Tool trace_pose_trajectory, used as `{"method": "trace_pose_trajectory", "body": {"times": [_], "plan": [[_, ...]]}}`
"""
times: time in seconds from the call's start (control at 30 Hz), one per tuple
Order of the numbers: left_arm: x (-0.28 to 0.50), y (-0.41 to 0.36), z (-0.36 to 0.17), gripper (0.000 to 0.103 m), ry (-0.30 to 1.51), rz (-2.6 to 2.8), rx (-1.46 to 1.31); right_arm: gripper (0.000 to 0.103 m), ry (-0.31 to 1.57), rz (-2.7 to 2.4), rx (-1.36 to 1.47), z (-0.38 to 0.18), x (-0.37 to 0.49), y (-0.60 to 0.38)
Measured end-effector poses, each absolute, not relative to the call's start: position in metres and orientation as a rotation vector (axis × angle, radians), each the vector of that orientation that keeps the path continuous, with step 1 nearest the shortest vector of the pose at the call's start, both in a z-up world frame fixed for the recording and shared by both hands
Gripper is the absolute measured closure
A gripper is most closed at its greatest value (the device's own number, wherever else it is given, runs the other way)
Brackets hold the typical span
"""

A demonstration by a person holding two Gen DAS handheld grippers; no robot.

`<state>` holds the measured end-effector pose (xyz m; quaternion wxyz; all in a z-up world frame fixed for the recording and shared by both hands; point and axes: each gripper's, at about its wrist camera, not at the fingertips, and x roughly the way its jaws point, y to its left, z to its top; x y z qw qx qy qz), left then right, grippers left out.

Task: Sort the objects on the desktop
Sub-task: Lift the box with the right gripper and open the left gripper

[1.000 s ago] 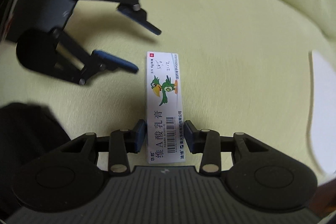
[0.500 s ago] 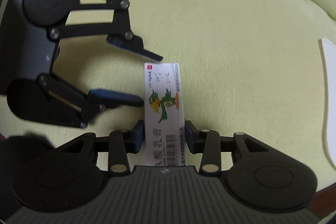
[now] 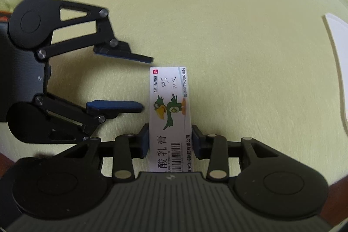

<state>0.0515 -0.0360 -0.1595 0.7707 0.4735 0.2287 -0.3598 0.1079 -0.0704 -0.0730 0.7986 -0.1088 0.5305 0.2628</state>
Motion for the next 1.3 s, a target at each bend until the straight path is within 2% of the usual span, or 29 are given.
{"method": "trace_pose_trajectory", "body": {"times": [0.2, 0.47, 0.57, 0.83, 1.3], "plan": [[0.05, -0.044, -0.155, 0.051, 0.533, -0.783, 0.983, 0.069, 1.095, 0.52, -0.09, -0.051, 0.088, -0.092], [0.04, -0.073, -0.145, 0.051, 0.477, -0.913, 0.884, 0.069, 1.067, 0.481, 0.049, -0.028, 0.041, -0.108], [0.039, -0.092, -0.141, 0.051, 0.445, -0.953, 0.858, 0.069, 1.055, 0.432, 0.069, -0.039, 0.031, -0.187], [0.042, -0.161, -0.126, 0.051, 0.384, -1.125, 0.739, 0.069, 1.019, 0.249, 0.164, -0.047, 0.009, -0.249], [0.009, -0.314, -0.128, 0.051, 0.249, -1.388, 0.852, 0.069, 0.962, -0.074, 0.296, -0.062, -0.045, -0.353]]}}
